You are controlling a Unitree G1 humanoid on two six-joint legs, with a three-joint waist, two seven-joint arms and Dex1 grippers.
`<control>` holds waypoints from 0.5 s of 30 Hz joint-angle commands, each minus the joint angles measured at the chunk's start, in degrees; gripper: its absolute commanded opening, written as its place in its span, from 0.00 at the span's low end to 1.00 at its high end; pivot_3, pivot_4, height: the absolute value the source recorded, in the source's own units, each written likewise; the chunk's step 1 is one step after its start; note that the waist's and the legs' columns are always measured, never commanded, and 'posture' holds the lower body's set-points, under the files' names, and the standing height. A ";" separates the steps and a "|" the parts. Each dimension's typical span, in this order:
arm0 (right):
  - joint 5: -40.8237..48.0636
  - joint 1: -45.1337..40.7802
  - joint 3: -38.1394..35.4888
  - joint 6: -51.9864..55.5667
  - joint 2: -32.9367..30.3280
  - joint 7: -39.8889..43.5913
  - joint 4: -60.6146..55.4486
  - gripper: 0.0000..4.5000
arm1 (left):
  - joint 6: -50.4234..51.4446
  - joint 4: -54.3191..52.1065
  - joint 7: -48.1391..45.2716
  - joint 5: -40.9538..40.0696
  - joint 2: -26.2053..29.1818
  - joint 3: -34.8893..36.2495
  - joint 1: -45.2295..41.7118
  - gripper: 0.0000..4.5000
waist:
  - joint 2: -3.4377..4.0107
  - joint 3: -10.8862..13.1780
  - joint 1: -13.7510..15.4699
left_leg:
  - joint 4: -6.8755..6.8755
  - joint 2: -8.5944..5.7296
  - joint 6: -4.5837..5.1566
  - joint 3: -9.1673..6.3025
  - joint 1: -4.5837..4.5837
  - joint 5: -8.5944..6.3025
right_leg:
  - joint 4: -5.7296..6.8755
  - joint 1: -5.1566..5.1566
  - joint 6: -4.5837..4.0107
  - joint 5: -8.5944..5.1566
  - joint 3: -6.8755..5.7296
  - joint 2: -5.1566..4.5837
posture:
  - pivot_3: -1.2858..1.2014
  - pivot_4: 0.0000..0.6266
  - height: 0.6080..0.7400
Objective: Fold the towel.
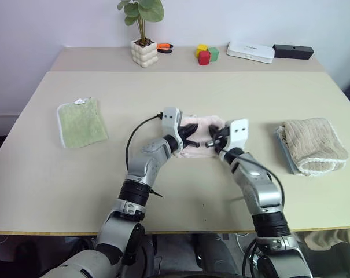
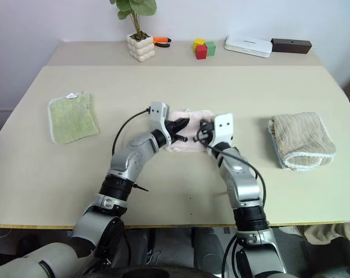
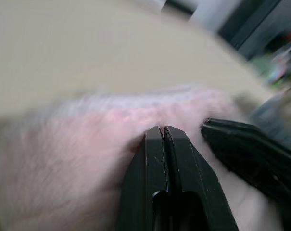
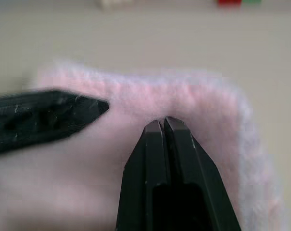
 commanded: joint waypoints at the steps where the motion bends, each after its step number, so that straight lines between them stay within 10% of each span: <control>1: -2.39 0.71 -0.51 -2.18 -0.11 -1.11 2.10 0.02 | -1.22 0.29 -0.81 1.64 0.49 -0.49 0.66 0.01 | 0.02 -0.07 0.05 | 0.01 0.00 0.00 -0.01 0.05 0.00 | 0.00 0.07 0.00 0.00 -0.01 0.00 | 0.52 0.24 1.00; 7: -0.17 1.42 -2.98 -2.66 -2.11 2.14 0.35 0.06 | -0.38 -2.04 -2.78 0.21 2.01 1.10 2.16 0.14 | 0.04 -0.09 0.07 | 0.03 0.00 0.00 -0.01 0.11 0.00 | 0.00 0.17 0.00 0.00 0.00 -0.01 | 0.52 0.24 1.00; 15: 0.68 -1.88 -8.65 -2.80 -5.08 0.78 -1.22 0.86 | 3.12 -10.08 -5.01 -3.62 5.52 3.92 2.28 0.99 | 0.05 -0.08 -0.10 | 0.04 0.00 0.00 -0.01 0.11 0.00 | 0.02 0.15 0.00 0.00 0.00 -0.01 | 0.52 0.24 1.00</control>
